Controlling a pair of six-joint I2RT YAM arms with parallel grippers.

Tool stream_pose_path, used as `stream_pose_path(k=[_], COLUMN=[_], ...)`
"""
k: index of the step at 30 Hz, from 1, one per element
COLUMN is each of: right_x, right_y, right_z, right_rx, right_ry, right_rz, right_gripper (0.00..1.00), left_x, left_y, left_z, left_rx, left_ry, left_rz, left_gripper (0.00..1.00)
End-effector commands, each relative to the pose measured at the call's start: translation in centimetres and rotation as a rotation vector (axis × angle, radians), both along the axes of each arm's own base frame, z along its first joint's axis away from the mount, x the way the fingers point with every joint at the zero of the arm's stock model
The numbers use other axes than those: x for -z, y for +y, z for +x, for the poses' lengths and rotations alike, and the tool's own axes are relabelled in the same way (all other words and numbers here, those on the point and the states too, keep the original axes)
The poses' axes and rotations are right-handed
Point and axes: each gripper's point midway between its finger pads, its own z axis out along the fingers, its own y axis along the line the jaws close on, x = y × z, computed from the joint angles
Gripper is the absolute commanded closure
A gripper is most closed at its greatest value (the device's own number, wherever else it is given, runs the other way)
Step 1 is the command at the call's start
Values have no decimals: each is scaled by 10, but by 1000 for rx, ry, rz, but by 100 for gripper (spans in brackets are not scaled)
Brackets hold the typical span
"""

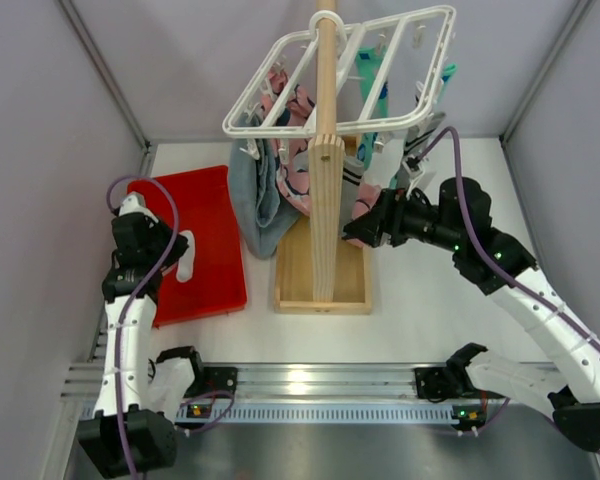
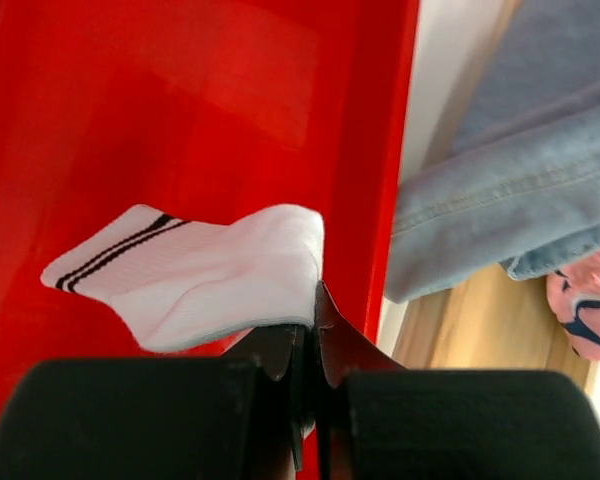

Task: Remove the socks clipped to the hanger

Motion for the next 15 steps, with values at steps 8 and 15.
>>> stream_pose_path(k=[8,15], right_x=[-41,-60], right_y=[0,16], right_z=[20,37], right_rx=[13,-17], right_ry=[-129,-213], right_rz=[61,127], right_gripper=[27,30], left_x=[4,-61], left_y=[-2,-46], left_z=[9,2], left_rx=[-12,203], left_ry=[52,-154], left_rz=[-76,-187], left_gripper=[2,2])
